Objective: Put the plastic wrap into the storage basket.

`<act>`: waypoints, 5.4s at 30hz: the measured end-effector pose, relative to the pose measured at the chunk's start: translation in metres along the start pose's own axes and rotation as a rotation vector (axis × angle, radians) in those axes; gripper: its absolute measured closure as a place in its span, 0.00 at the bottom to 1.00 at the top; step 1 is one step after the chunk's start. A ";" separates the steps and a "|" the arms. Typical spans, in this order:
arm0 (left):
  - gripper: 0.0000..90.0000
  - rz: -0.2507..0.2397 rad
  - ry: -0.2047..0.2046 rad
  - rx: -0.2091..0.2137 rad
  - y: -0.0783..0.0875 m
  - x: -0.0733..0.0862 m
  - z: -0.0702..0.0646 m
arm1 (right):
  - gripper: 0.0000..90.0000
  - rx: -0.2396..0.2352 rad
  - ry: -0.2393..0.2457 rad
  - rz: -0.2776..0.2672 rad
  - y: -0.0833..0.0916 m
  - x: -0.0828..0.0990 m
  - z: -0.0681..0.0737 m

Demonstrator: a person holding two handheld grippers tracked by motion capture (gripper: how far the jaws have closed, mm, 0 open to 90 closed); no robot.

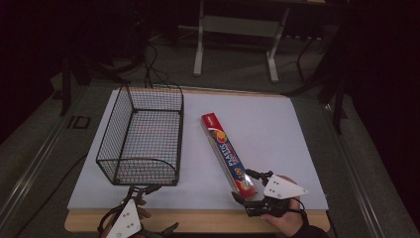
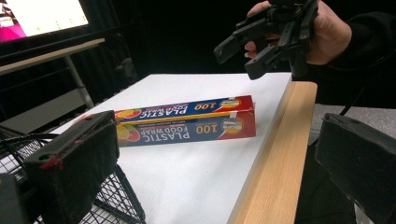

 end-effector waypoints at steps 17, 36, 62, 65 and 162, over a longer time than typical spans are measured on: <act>0.00 -0.001 -0.012 -0.006 -0.001 -0.002 -0.003 | 0.20 -0.002 0.008 0.019 -0.015 -0.016 -0.012; 0.00 -0.004 -0.012 -0.001 -0.001 -0.002 -0.004 | 0.27 0.045 -0.012 0.053 -0.055 -0.044 -0.049; 0.00 -0.006 -0.010 -0.002 -0.001 -0.002 -0.003 | 0.19 0.199 -0.203 0.341 -0.113 -0.014 -0.102; 0.00 -0.009 -0.010 -0.001 -0.001 -0.003 -0.004 | 0.19 0.237 -0.255 0.381 -0.117 -0.011 -0.108; 0.00 0.007 -0.018 0.016 -0.005 0.000 -0.007 | 0.44 0.304 -0.426 0.325 -0.150 -0.199 -0.096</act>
Point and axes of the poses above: each handheld gripper's, and its own axes: y roughly backward along the jaws, x roughly out of its underside, z roughly to its left, the point moved 10 cm from there along -y, roughly forward along the jaws, and after that the axes turned 1 degree about y, right-handed, at the moved point
